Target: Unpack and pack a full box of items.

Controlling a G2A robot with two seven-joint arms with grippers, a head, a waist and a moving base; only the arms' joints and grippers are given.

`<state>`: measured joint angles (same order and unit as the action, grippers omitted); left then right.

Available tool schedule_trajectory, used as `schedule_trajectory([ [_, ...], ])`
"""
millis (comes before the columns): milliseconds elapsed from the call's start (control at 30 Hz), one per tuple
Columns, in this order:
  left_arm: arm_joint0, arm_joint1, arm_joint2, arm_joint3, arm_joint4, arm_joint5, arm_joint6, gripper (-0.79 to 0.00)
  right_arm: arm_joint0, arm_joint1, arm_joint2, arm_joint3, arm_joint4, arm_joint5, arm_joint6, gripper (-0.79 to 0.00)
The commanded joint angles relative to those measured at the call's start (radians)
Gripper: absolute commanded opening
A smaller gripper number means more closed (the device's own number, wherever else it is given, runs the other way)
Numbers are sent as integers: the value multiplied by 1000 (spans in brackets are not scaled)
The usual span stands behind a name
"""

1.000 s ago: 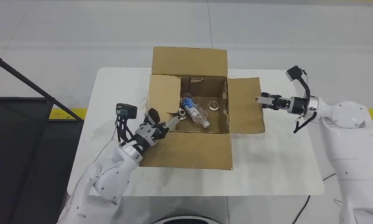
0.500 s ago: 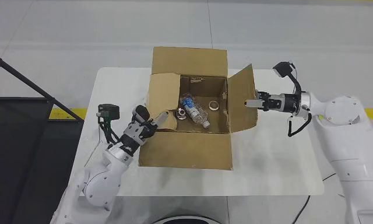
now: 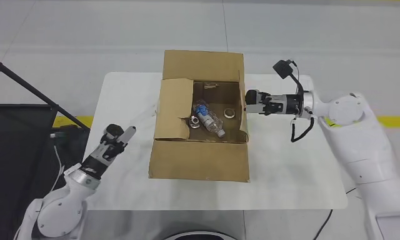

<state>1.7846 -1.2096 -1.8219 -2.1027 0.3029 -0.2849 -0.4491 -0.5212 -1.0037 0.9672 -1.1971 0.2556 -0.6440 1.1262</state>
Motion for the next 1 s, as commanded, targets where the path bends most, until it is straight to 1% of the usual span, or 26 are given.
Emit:
schedule_trajectory([
  [0, 12, 8, -23, 22, -25, -49, -113, 0, 13, -11, -24, 4, -45, 11, -57, 0],
  [67, 12, 17, -35, 39, -16, -94, -205, 0, 21, -21, -46, 6, -85, 21, -113, 0],
  [233, 7, 33, -15, 71, -49, -198, -367, 0, 34, -42, -88, 7, -194, 66, -229, 0],
  [333, 0, 42, -5, 82, -100, -232, -456, 0, 37, -53, -107, 7, -238, 92, -277, 0],
  [400, -10, 50, -1, 86, -132, -235, -528, 0, 38, -58, -116, 11, -256, 104, -294, 0],
  [467, -19, 56, 3, 88, -163, -251, -577, 0, 39, -63, -124, 15, -267, 110, -305, 0],
  [700, -49, 76, 14, 103, -304, -258, -699, 0, 44, -77, -139, 40, -276, 113, -317, 0],
  [967, -64, 93, 20, 109, -348, -257, -752, 0, 46, -89, -145, 61, -281, 108, -315, 0],
])
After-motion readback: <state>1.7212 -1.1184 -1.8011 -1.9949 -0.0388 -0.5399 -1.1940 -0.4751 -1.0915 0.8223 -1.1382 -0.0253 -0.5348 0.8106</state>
